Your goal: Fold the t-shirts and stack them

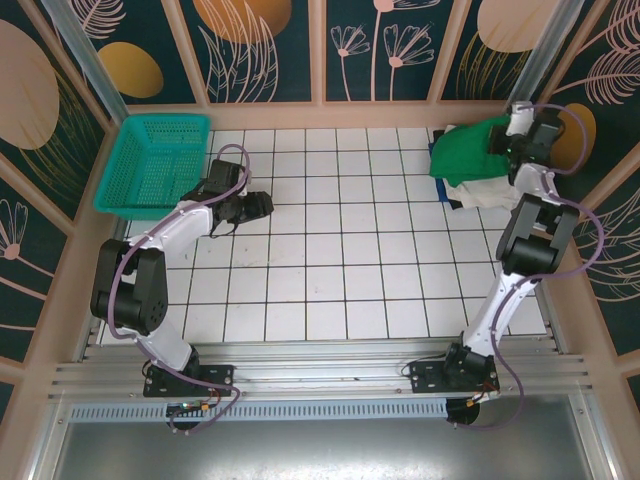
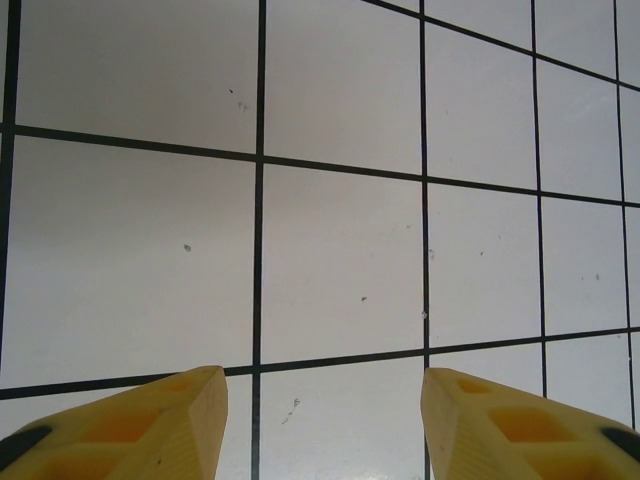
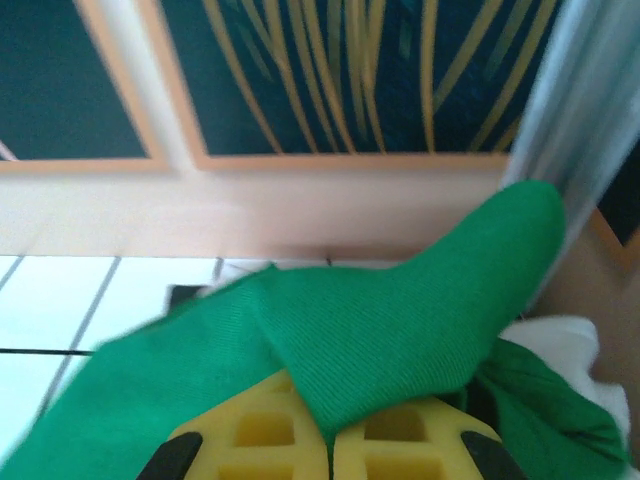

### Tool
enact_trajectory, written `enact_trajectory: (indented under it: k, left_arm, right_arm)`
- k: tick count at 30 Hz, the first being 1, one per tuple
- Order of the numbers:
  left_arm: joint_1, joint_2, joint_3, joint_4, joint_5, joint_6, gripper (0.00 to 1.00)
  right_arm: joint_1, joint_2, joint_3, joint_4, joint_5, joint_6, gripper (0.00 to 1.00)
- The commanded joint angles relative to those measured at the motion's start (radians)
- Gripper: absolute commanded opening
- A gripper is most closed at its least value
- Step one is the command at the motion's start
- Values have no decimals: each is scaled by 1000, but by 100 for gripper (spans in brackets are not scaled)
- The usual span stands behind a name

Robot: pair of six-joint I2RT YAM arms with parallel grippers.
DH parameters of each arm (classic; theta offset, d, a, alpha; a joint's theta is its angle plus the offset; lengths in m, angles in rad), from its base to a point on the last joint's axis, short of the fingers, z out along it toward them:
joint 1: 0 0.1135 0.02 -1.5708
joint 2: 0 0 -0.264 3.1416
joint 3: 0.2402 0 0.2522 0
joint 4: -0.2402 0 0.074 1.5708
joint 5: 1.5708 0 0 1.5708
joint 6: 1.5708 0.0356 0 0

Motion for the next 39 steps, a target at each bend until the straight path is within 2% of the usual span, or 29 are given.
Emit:
enact_trajectory:
  k: [1, 4, 5, 7, 10, 16, 20, 24, 28, 31, 35, 39]
  left_arm:
    - [6, 6, 13, -24, 0, 9, 54]
    - [6, 15, 23, -22, 15, 7, 54]
    - [6, 16, 23, -18, 18, 6, 54]
    - [7, 19, 26, -17, 21, 6, 54]
    - [6, 16, 23, -18, 23, 8, 54]
    - [6, 8, 14, -7, 28, 9, 54]
    - [6, 12, 11, 8, 38, 6, 54]
    - [6, 10, 6, 12, 48, 10, 54]
    - [6, -3, -13, 31, 46, 7, 54]
    - [5, -7, -29, 50, 55, 6, 54]
    - [6, -6, -42, 54, 48, 15, 54]
    - [6, -6, -52, 61, 43, 26, 54]
  right_arm:
    - [-82, 56, 64, -146, -90, 42, 0]
    - [-106, 62, 67, -185, -112, 64, 4]
    - [-112, 63, 69, -195, -116, 76, 8]
    - [-125, 65, 78, -203, -147, 127, 22]
    - [-146, 53, 96, -214, -145, 226, 27]
    - [-137, -54, 14, -213, -69, 349, 53]
    - [-75, -146, -103, -206, 75, 321, 57]
    - [3, -197, -156, -212, 292, 279, 60]
    - [126, -250, -235, -166, 469, 224, 62]
    - [216, -218, -228, -182, 504, 151, 65]
    - [249, -149, -165, -277, 436, 106, 65]
    - [280, -133, -178, -300, 425, 1, 70]
